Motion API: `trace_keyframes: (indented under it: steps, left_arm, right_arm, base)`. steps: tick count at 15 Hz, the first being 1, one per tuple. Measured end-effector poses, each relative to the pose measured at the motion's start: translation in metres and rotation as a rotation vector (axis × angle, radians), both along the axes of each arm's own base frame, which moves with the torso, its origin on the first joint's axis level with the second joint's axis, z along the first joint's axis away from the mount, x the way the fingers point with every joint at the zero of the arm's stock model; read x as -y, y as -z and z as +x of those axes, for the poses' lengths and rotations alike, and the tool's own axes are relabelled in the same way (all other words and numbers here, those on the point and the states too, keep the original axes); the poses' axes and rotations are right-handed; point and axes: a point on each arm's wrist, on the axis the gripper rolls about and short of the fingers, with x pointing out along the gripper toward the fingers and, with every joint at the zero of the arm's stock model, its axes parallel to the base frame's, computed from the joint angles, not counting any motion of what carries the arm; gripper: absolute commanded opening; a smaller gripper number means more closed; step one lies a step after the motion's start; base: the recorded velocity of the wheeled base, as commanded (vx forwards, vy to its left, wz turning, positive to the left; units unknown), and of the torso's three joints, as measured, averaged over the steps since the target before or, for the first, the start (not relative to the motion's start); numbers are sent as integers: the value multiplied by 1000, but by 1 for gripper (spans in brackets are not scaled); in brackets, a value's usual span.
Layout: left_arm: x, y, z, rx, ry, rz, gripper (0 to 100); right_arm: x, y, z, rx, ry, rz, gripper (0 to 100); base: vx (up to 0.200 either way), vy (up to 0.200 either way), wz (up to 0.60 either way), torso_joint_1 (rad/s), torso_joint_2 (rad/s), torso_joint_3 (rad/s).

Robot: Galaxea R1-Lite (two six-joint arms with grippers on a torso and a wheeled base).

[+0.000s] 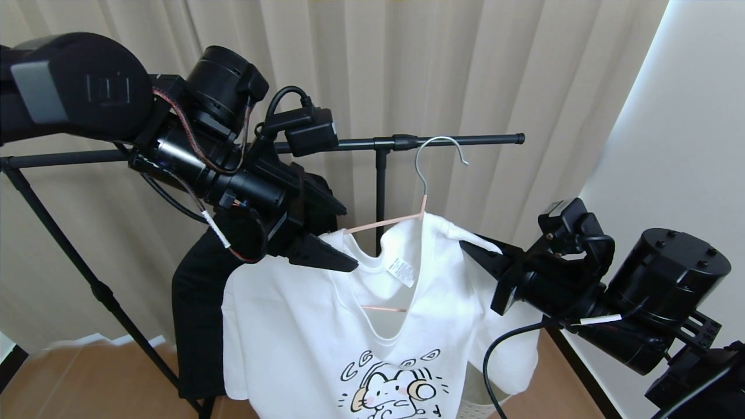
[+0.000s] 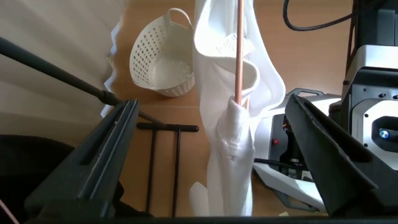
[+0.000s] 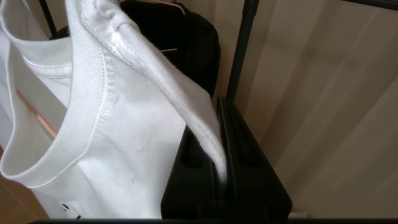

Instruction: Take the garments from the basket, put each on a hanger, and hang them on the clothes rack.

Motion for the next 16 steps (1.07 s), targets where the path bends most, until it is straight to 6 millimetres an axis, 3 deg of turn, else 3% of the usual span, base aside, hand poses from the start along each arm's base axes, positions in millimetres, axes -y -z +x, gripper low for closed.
trace_keyframes:
  steps: [7,16]
  left_arm:
    - [12,15,1,-49,24,23,100]
    - [17,19,-6,-69,45,34,100]
  right_arm:
    - [0,-2,0,6,1,4,0]
    - [-1,-3,1,14,5,7,0]
  base:
    - [0,0,0,0,0,0]
    - [0,0,0,0,0,0]
